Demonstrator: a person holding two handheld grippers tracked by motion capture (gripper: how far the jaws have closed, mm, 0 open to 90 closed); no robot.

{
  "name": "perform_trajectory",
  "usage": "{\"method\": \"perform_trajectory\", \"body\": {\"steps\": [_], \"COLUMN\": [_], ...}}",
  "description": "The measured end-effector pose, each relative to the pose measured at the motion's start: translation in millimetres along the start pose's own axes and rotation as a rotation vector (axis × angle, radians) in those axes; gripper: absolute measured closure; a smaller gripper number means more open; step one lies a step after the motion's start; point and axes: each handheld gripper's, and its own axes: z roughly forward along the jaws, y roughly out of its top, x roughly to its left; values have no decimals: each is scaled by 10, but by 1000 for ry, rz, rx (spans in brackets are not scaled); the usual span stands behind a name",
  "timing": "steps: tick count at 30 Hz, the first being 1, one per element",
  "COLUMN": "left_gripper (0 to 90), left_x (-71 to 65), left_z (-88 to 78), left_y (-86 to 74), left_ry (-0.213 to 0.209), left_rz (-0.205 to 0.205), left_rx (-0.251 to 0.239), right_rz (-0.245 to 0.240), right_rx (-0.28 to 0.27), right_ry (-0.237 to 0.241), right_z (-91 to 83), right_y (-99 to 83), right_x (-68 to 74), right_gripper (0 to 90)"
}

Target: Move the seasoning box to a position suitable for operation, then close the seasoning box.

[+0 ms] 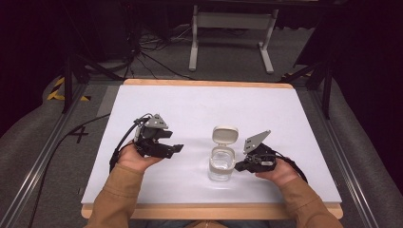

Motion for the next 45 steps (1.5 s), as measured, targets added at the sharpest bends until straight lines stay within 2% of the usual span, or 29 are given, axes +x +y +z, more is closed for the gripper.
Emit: {"method": "perform_trajectory", "body": {"steps": [3, 4, 6, 10, 11, 12, 13, 14, 15, 16, 19, 21, 23, 27, 33, 38, 42, 45], "left_gripper": [360, 360, 360, 360, 360, 360, 360, 360, 360, 360, 360, 360, 360, 360, 360, 360, 359, 360], "left_x": [3, 5, 11, -5, -8, -6, -6, 0, 13, 13, 6, 15, 19, 18, -1, 14, 2, 0], "left_z": [9, 14, 19, 25, 28, 24, 24, 21, 18, 4, -2, -23, -32, -25, -12, -41, -82, -114], "left_y": [-4, -4, -2, 0, -2, -11, -11, -17, -24, -26, -59, -80, -102, -114, -120, -154, -189, -229], "left_ry": [-5, -5, -3, -4, -3, -4, -4, -3, -3, 1, 3, 14, 18, 17, 16, 27, 36, 47], "left_rz": [-4, -5, -8, -2, -2, -7, -7, -11, -7, -14, -18, -9, -26, -31, -27, -32, -32, -48], "left_rx": [-8, -12, -1, 5, -3, -3, -3, -6, -10, 2, -11, 0, 0, -3, 9, 8, 5, 2], "right_rz": [26, 28, 37, 60, 73, 84, 84, 98, 98, 107, 122, 140, 150, 192, 244, 239, 253, 254], "right_rx": [-37, -75, -105, -137, -157, -199, -199, -258, -258, -280, -342, -384, -412, -471, -532, -558, -570, -575], "right_ry": [3, -6, -28, -86, -101, -120, -120, -136, -136, -148, -172, -178, -181, -192, -186, -197, -169, -152], "right_z": [-92, -156, -216, -284, -313, -369, -369, -440, -440, -473, -558, -609, -639, -674, -702, -708, -685, -660], "right_y": [-11, -15, -17, -31, -31, -28, -28, -18, -18, -14, 4, 27, 51, 94, 92, 108, 121, 146], "right_x": [-22, -28, -31, -54, -58, -68, -68, -68, -68, -62, -68, -87, -102, -145, -189, -228, -264, -294], "right_gripper": [891, 891, 891, 893, 893, 893, 893, 892, 892, 892, 892, 892, 892, 892, 892, 892, 890, 890]}}
